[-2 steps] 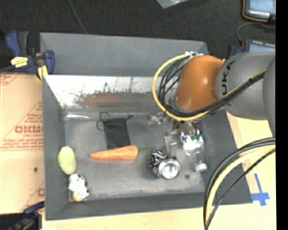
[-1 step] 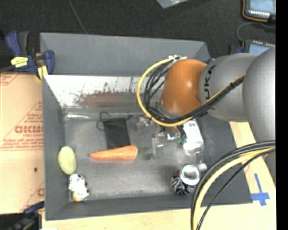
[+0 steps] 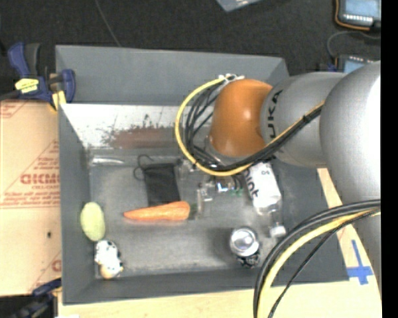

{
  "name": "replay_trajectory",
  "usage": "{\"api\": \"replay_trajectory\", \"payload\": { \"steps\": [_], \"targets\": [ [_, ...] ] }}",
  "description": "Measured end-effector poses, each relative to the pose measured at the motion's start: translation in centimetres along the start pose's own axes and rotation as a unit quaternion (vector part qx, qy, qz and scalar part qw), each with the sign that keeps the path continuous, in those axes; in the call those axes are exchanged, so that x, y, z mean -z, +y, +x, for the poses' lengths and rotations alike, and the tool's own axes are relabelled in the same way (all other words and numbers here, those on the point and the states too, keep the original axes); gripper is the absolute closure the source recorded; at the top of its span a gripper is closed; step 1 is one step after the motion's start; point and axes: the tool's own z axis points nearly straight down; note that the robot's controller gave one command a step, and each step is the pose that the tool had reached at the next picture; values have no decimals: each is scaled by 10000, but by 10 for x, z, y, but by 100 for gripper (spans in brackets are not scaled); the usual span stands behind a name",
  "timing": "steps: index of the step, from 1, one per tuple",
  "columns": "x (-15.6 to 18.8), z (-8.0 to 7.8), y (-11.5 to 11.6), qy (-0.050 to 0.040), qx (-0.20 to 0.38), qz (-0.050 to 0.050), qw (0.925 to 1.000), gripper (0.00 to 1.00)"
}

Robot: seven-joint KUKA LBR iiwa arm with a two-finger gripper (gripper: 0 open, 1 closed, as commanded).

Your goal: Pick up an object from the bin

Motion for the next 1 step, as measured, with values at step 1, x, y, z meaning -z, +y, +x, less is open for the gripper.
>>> {"api": "replay_trajectory", "payload": {
  "steps": [1],
  "targets": [
    [0,-7,14,-27,-627,11,9980,0]
  ]
}}
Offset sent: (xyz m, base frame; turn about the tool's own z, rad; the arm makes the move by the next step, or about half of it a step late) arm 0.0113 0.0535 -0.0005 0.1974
